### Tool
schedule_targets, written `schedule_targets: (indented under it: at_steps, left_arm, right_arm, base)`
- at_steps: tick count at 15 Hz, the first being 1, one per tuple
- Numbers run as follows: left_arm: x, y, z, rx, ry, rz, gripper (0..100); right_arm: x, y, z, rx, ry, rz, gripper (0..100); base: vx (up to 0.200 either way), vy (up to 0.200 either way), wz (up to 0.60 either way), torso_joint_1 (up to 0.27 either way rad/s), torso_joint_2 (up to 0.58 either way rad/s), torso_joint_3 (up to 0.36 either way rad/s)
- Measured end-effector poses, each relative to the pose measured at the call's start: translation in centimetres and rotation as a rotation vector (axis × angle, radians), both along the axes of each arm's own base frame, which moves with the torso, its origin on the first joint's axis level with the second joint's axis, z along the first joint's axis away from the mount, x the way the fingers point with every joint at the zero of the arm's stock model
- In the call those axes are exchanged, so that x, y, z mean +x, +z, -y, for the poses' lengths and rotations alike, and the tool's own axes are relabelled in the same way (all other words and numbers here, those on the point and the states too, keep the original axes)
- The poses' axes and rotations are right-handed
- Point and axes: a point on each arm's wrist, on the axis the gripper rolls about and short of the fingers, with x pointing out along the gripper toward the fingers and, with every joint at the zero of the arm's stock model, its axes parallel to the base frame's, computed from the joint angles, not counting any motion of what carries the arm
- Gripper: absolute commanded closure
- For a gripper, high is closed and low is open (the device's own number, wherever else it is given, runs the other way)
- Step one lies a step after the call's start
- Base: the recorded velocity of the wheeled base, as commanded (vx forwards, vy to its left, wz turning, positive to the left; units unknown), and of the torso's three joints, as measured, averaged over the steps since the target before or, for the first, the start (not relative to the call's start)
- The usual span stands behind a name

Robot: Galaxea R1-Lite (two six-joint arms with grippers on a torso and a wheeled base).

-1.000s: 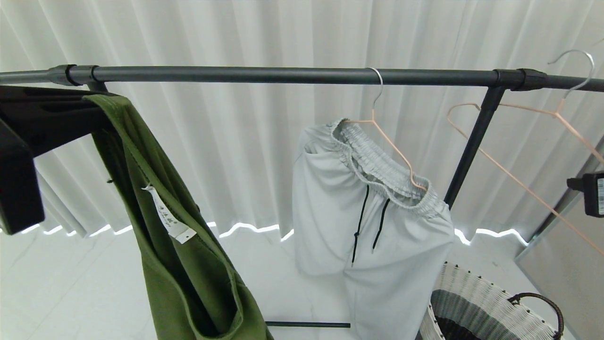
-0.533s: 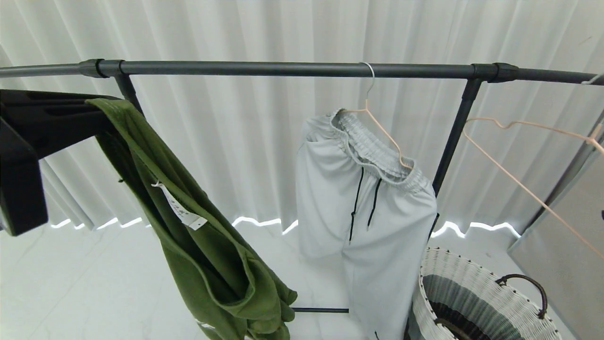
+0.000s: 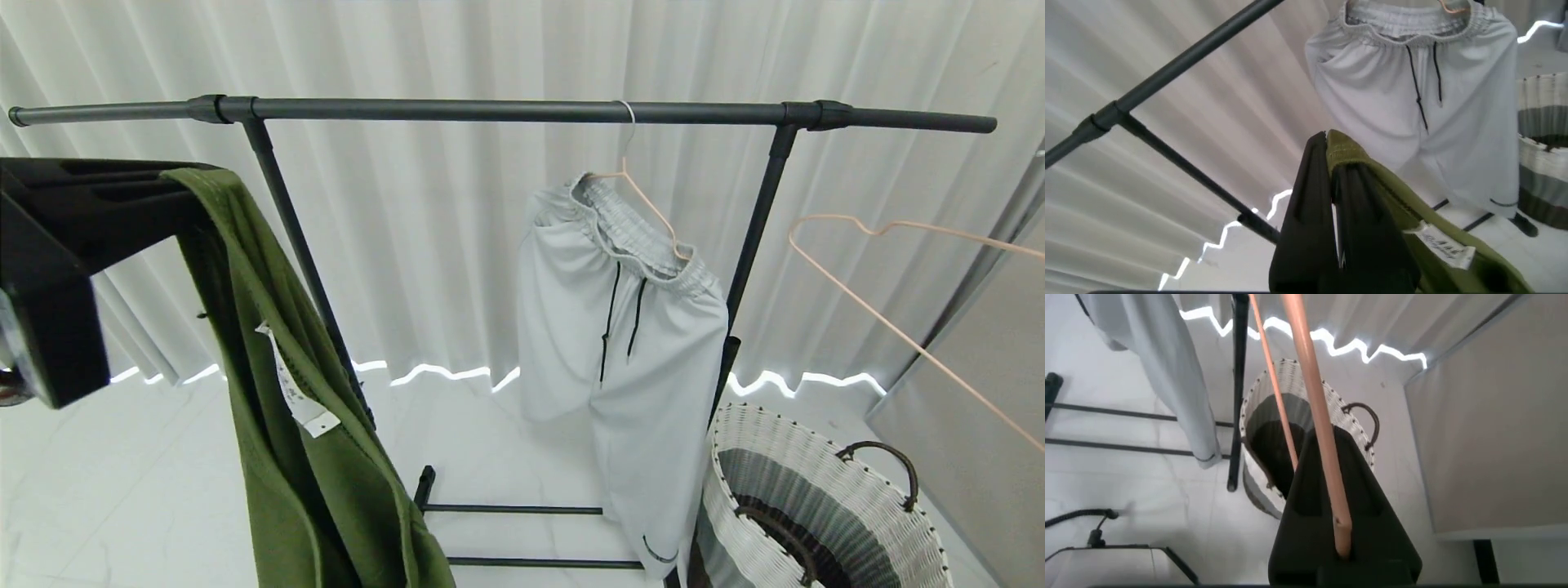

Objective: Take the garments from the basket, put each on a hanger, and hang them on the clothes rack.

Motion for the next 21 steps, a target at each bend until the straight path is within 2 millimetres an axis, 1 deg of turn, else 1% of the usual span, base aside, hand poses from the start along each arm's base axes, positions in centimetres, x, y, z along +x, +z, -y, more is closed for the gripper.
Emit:
schedule_targets:
  at_steps: [9, 14, 17, 19, 21]
  left_arm:
    - [0.3, -0.1, -0.1, 0.005, 0.023, -0.003, 100]
    - [0.4, -0.3, 0.0, 0.006, 0.016, -0.007, 100]
    - [0.4, -0.4, 0.1, 0.013, 0.015, -0.012, 100]
    - [0.6, -0.5, 0.3, 0.017, 0.015, -0.016, 100]
    - [0.8, -0.7, 0.7, 0.022, 0.015, -0.026, 100]
  right_arm:
    - [0.0, 0.1, 0.0, 0.007, 0.012, 0.014, 100]
    - [0.2, 0.8, -0.2, 0.022, 0.019, 0.073, 100]
    - [0.2, 1.2, -0.5, 0.026, 0.059, 0.084, 100]
    - [0.0, 1.3, -1.6, 0.031, 0.168, 0.084, 100]
    - [-0.1, 1.7, -3.2, 0.036, 0.311, 0.078, 100]
  base:
    - [0.0, 0.2, 0.0, 0.004, 0.0, 0.0]
    - [0.0, 0.0, 0.0, 0.0, 0.0, 0.0]
    - [0.0, 0.0, 0.0, 0.0, 0.0, 0.0]
    - [0.0, 0.0, 0.0, 0.0, 0.0, 0.0]
    - [0.0, 0.0, 0.0, 0.0, 0.0, 0.0]
